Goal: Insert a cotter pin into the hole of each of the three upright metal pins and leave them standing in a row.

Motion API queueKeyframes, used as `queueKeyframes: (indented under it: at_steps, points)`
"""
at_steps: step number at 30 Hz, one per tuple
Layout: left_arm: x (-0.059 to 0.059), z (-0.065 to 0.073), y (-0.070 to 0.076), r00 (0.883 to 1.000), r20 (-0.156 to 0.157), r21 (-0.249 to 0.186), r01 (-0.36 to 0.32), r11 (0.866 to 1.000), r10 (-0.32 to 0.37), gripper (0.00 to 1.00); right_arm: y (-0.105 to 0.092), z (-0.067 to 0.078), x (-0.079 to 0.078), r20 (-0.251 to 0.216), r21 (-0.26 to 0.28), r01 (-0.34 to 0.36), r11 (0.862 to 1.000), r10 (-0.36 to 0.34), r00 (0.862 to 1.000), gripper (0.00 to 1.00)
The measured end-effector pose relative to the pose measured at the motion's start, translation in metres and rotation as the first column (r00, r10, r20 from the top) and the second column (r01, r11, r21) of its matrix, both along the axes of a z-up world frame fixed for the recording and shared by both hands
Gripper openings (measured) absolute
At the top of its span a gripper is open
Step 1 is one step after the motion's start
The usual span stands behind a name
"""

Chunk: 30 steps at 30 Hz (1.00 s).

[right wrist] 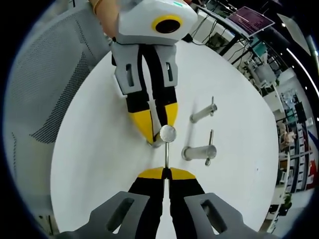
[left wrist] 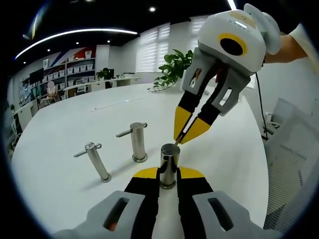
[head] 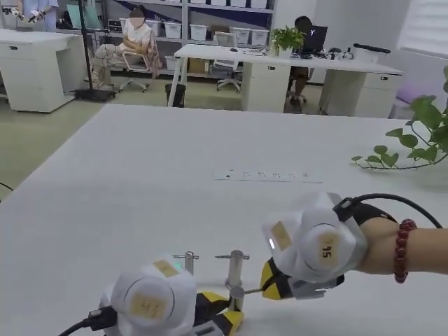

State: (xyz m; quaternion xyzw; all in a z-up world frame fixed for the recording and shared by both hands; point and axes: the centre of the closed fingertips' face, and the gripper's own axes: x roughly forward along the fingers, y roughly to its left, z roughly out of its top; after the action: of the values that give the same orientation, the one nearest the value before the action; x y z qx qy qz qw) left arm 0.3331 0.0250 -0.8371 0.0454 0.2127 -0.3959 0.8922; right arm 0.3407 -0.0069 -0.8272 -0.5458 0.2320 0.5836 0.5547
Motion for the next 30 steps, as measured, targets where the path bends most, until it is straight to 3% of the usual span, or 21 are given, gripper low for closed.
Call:
queueKeyframes:
  at_steps: [3,8,11,13,16,30]
  points:
    - [0.0,-0.001,0.0,1.0,0.0,0.0,0.004,1.0,-0.004,0.11,0.001,0.0,0.0,-0.004,0.01,-0.007,1.0,0.007,1.0,0.03]
    - [0.0,-0.003,0.001,1.0,0.001,-0.003,0.008,1.0,-0.008,0.11,0.001,0.001,0.001,-0.065,0.065,0.007,0.998,-0.003,0.998,0.03]
    - [0.0,-0.003,0.001,1.0,0.002,0.003,0.015,1.0,-0.015,0.11,0.002,0.004,0.0,-0.027,0.057,-0.046,0.997,0.048,0.998,0.03]
    - [0.0,-0.003,0.001,1.0,0.007,0.007,0.018,1.0,-0.018,0.11,0.006,0.006,-0.005,-0.044,0.073,-0.044,0.996,0.047,0.998,0.03]
    - [-0.001,-0.003,0.001,1.0,0.011,0.013,0.023,1.0,-0.023,0.11,0.009,0.005,-0.007,-0.029,0.061,-0.073,0.995,0.074,0.997,0.03]
    - [-0.001,-0.003,-0.001,1.0,0.015,-0.001,0.022,1.0,-0.022,0.11,0.025,0.005,-0.011,-0.08,0.102,-0.004,0.995,0.012,0.997,0.03]
